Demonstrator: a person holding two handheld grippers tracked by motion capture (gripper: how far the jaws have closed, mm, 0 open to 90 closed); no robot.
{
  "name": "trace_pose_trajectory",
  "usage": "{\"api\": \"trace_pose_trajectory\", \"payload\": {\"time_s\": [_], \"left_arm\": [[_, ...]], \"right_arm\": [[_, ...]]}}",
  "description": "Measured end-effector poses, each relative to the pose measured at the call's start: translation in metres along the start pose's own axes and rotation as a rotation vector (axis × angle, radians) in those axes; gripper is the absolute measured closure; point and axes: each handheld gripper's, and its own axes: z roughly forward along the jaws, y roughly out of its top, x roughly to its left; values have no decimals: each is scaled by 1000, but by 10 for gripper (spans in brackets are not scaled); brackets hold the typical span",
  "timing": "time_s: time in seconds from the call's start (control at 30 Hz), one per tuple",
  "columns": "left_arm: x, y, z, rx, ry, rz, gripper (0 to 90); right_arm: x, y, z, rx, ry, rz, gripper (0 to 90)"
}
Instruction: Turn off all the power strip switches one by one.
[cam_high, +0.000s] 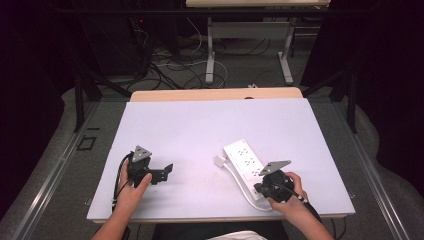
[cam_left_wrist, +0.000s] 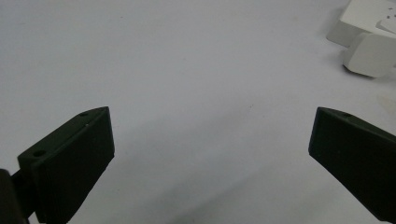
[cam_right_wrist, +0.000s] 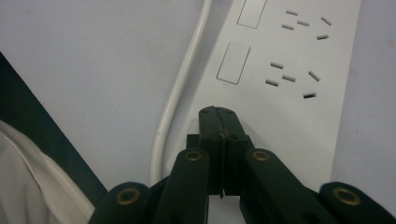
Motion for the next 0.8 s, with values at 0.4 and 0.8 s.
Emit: {"api": "trace_pose_trajectory", "payload": {"time_s": [0.4,0.8], "left_arm": [[0,0,0,0,0,2,0],[0,0,0,-6,3,12,0]], "right_arm": [[-2,0,2,-19,12,26,897],[-4,6,1,-24,-17,37,884]]}}
